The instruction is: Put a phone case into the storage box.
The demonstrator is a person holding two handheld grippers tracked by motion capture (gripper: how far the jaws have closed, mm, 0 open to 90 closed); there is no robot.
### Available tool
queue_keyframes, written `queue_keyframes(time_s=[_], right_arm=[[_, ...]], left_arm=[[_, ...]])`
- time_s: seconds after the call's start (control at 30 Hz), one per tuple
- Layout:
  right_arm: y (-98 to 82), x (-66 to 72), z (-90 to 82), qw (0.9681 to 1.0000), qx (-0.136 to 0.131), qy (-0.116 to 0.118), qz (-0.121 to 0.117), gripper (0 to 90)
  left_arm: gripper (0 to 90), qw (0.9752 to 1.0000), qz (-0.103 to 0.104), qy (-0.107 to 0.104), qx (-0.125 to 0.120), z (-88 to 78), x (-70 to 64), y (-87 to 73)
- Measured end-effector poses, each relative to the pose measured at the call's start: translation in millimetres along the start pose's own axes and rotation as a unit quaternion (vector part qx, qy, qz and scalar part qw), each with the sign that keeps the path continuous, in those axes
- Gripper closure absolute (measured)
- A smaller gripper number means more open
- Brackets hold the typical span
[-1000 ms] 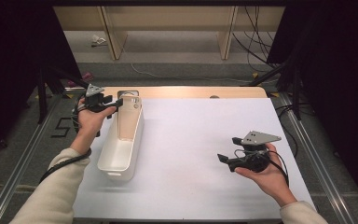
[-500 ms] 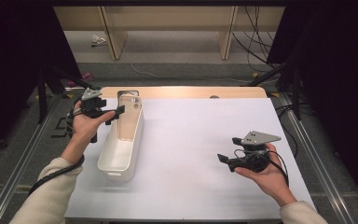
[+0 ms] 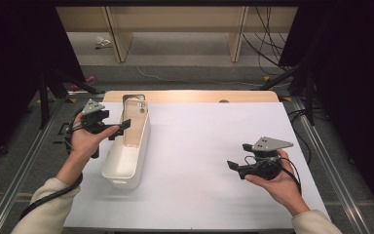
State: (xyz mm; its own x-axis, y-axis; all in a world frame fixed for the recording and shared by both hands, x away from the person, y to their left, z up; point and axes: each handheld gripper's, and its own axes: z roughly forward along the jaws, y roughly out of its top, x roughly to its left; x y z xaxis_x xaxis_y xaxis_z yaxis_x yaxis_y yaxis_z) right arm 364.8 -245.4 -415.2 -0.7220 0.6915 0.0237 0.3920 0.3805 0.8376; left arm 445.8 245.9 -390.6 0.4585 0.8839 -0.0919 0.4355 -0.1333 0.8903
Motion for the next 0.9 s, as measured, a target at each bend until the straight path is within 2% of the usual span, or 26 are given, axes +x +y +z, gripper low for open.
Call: queue_keyframes(time_s=[0.37,0.6,0.9], right_arm=[[0.0,0.0,-0.2,1.0000,0.000,0.001,0.000,16.2],[-0.2,-0.5,-0.4,1.0000,-0.001,0.000,0.002,16.2],[-0.1,-0.4,-0.8,1.0000,-0.001,0.001,0.001,16.3]], left_arm=[[5.1,0.9998,0.007,-0.019,0.000,-12.5,-14.3,-12.2],[5.2,0.9998,0.007,-0.019,-0.001,-18.2,-19.8,-24.3],[5.2,0.9995,0.018,-0.025,-0.007,-28.1,-26.8,-29.4]])
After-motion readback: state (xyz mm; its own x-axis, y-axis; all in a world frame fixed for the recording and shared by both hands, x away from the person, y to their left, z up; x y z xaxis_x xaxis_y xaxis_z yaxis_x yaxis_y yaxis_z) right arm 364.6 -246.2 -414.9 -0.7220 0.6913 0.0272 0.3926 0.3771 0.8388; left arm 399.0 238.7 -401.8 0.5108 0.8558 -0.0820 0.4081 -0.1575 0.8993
